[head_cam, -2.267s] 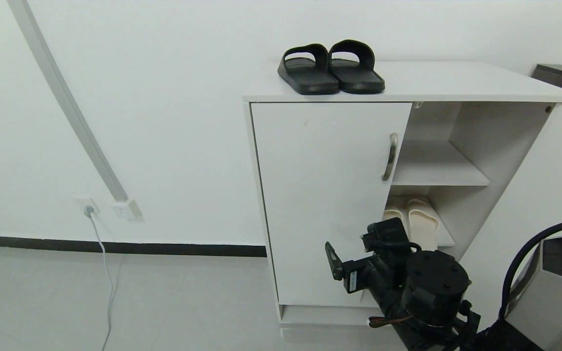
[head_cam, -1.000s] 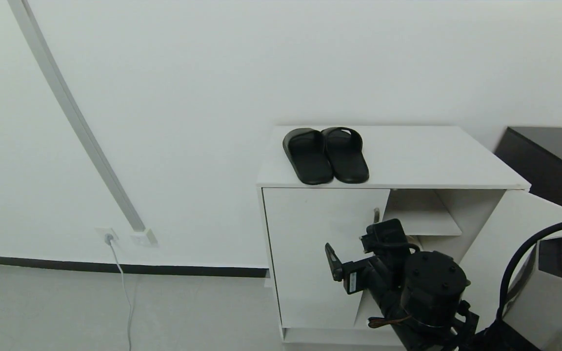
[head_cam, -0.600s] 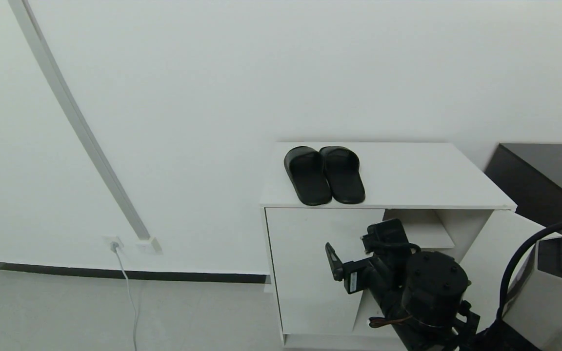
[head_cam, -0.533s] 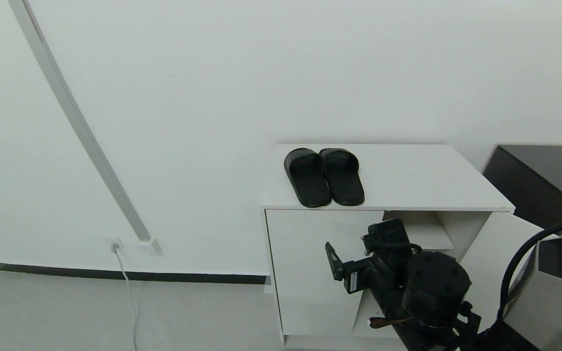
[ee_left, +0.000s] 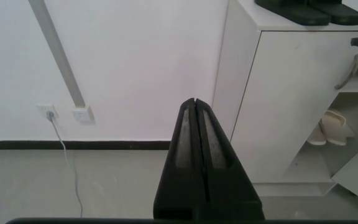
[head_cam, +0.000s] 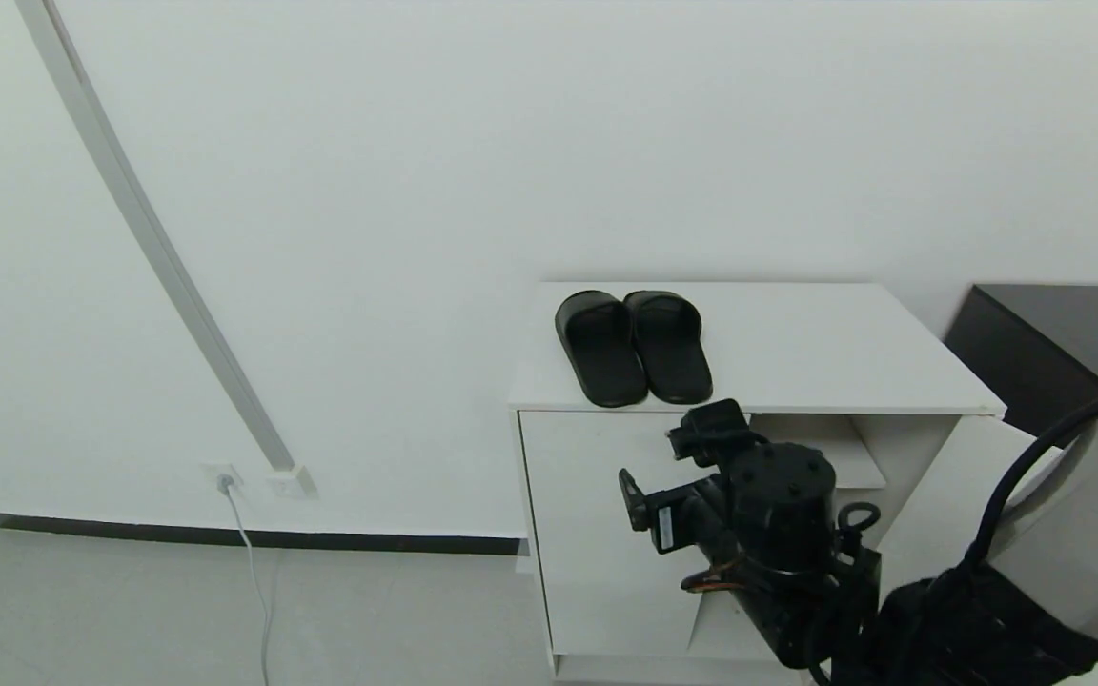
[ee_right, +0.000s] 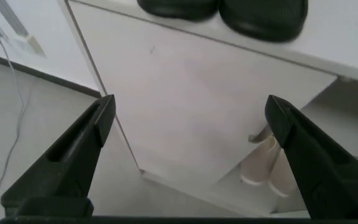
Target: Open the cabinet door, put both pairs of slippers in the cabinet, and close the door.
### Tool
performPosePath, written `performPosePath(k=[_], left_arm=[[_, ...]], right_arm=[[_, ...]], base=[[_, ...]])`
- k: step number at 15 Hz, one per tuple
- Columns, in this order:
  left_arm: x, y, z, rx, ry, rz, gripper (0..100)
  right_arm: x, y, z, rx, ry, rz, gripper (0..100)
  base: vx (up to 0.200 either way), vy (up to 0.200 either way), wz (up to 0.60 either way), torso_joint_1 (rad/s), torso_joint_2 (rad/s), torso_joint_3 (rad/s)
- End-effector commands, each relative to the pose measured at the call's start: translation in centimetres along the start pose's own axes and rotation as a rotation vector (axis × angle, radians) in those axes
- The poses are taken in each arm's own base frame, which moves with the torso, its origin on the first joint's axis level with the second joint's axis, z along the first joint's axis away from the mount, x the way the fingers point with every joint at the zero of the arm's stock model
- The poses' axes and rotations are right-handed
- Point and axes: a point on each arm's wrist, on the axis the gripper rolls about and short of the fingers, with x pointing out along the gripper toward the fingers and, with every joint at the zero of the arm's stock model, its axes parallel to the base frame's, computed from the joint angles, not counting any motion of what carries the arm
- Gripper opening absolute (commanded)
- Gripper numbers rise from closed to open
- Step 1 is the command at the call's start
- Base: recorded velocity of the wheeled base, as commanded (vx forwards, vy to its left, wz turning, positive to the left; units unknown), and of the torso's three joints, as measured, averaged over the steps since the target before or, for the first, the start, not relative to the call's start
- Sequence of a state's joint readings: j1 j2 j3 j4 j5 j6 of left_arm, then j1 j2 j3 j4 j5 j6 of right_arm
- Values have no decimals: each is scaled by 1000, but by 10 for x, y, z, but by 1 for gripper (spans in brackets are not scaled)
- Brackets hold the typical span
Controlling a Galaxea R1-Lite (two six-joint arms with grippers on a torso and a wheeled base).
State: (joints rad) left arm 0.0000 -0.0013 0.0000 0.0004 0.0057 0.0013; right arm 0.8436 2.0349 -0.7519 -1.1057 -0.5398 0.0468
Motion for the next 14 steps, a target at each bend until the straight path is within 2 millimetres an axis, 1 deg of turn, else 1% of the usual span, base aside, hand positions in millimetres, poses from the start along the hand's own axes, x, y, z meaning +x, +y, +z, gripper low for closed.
performPosePath(k=[1, 2, 3, 4, 7, 11, 14], left_arm=[[0, 0, 0, -1, 2, 0, 0], [0, 0, 0, -1, 2, 0, 0], [0, 0, 0, -1, 2, 0, 0], [0, 0, 0, -1, 1, 0, 0], [0, 0, 0, -3, 2, 0, 0], [0, 0, 0, -3, 2, -1, 0], [0, 0, 0, -3, 2, -1, 0]], right_arm=[[0, 0, 65, 94, -74, -1, 100], [2, 2, 86, 118, -56, -4, 100], [1, 2, 97, 141, -43, -8, 100], [1, 2, 101, 148, -36, -10, 100], [0, 2, 93, 138, -13, -33, 100], [0, 2, 89, 132, -4, -35, 100], [2, 2, 75, 110, 32, -39, 100]], base=[[0, 0, 0, 0, 0, 0], [0, 0, 0, 0, 0, 0], [0, 0, 0, 0, 0, 0], [0, 0, 0, 0, 0, 0], [0, 0, 0, 0, 0, 0], [200, 0, 0, -6, -5, 4], [200, 0, 0, 9, -1, 2]])
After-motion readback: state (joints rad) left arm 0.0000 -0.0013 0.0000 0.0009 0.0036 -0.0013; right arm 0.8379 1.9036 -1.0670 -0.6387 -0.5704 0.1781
